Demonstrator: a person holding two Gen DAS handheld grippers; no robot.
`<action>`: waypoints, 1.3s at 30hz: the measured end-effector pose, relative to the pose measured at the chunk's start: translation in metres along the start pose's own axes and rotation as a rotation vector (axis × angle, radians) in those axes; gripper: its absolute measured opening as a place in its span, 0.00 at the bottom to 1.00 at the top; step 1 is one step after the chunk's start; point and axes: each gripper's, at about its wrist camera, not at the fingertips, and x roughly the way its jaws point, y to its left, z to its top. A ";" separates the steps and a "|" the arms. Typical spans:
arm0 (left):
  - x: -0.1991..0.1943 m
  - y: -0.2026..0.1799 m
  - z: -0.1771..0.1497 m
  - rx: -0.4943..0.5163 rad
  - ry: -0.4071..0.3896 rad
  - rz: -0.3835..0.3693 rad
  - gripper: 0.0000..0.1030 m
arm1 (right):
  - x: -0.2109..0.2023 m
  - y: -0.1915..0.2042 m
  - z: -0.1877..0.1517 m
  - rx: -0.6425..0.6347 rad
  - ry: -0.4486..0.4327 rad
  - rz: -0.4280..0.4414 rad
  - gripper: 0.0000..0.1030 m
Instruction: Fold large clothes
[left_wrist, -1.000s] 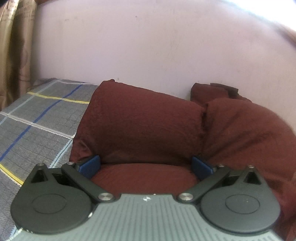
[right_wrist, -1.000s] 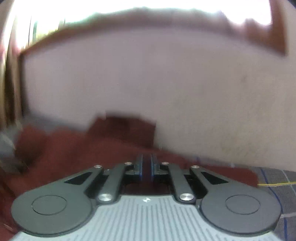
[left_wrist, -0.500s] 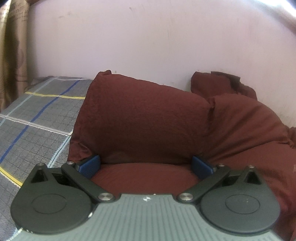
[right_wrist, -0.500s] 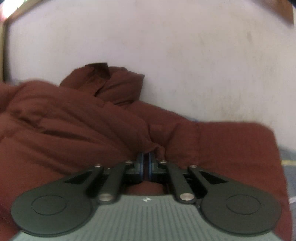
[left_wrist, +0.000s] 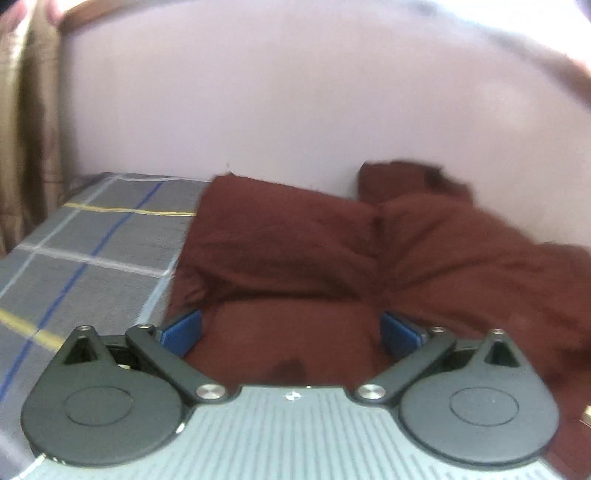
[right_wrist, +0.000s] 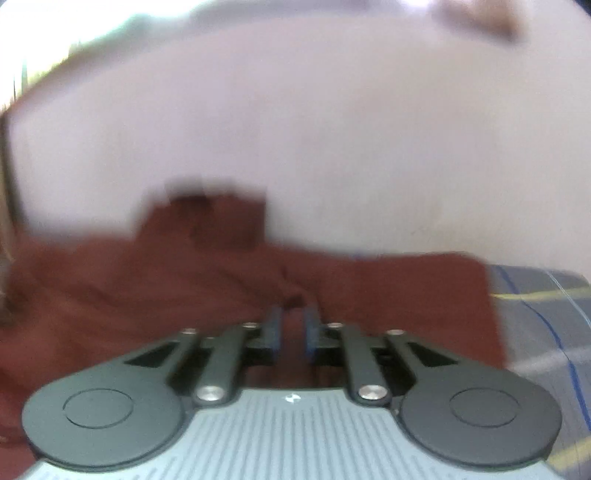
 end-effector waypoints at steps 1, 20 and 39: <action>-0.019 0.007 -0.006 -0.013 -0.005 -0.025 1.00 | -0.029 -0.006 -0.004 0.014 0.004 0.033 0.68; -0.143 0.106 -0.131 -0.144 0.170 -0.113 0.87 | -0.185 -0.071 -0.161 0.286 0.166 -0.024 0.83; -0.129 0.070 -0.113 -0.011 0.165 -0.038 0.40 | -0.169 -0.080 -0.162 0.276 0.143 -0.007 0.35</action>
